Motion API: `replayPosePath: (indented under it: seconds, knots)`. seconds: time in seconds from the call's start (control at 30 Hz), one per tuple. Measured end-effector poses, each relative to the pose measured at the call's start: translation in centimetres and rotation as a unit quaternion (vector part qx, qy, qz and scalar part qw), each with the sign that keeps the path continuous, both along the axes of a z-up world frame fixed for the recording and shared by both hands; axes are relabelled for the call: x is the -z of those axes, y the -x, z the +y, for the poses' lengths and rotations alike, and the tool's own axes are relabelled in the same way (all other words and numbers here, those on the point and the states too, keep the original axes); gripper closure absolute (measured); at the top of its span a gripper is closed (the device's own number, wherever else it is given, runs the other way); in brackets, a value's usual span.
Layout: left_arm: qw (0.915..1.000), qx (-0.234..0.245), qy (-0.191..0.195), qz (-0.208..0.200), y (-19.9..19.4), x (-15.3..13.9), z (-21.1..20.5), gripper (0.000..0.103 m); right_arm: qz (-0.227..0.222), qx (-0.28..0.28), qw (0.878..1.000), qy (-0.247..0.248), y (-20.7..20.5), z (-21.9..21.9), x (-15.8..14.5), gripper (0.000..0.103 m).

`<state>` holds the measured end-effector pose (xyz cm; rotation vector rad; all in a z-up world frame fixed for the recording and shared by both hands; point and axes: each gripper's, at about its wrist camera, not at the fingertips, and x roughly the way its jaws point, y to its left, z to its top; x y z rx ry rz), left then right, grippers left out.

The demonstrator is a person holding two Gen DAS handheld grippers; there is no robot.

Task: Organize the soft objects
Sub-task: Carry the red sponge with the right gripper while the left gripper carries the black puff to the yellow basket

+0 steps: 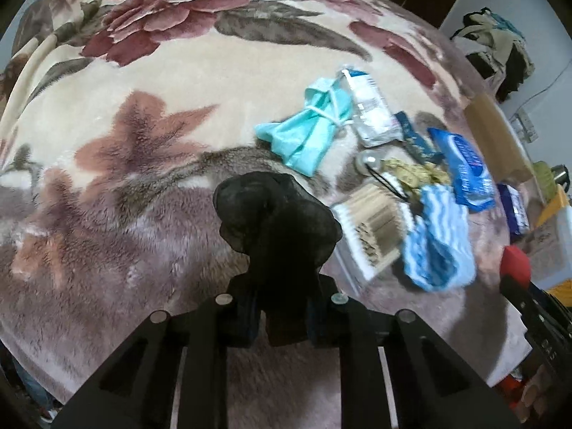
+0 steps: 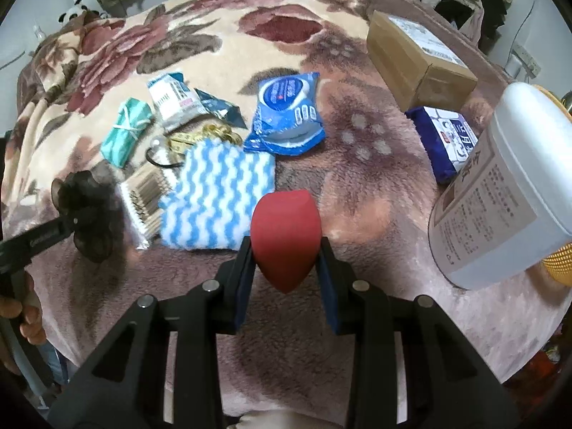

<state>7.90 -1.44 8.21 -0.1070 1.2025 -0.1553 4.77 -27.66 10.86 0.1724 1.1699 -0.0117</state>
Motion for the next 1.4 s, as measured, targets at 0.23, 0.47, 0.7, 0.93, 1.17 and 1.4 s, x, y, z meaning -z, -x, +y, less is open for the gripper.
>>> replayPosePath:
  seconds: [0.23,0.47,0.7,0.93,1.17,1.4]
  knots:
    - [0.9997,0.02,-0.007,-0.007,1.3,-2.2,-0.8,0.084,-0.013,-0.001,1.0,-0.004,0.5,0.4,-1.4,0.069]
    - [0.9991,0.038,-0.013,-0.013,2.7,-3.7,-2.2,0.084,-0.025,-0.005,1.0,-0.004,1.0,1.0,-3.0,0.069]
    - [0.9982,0.051,-0.016,-0.028,3.5,-5.3,-3.6,0.084,-0.038,-0.007,0.999,-0.003,1.5,1.1,-4.4,0.069]
    - [0.9971,0.065,-0.018,-0.036,3.8,-6.3,-5.2,0.084,-0.051,-0.001,0.999,-0.003,2.0,0.3,-5.6,0.069]
    - [0.996,0.076,-0.018,-0.042,3.8,-7.2,-6.9,0.084,-0.062,0.005,0.998,-0.005,2.4,-0.7,-6.7,0.069]
    - [0.9944,0.092,-0.016,-0.05,3.6,-8.2,-9.0,0.084,-0.071,0.015,0.997,-0.002,2.5,-2.1,-7.8,0.069]
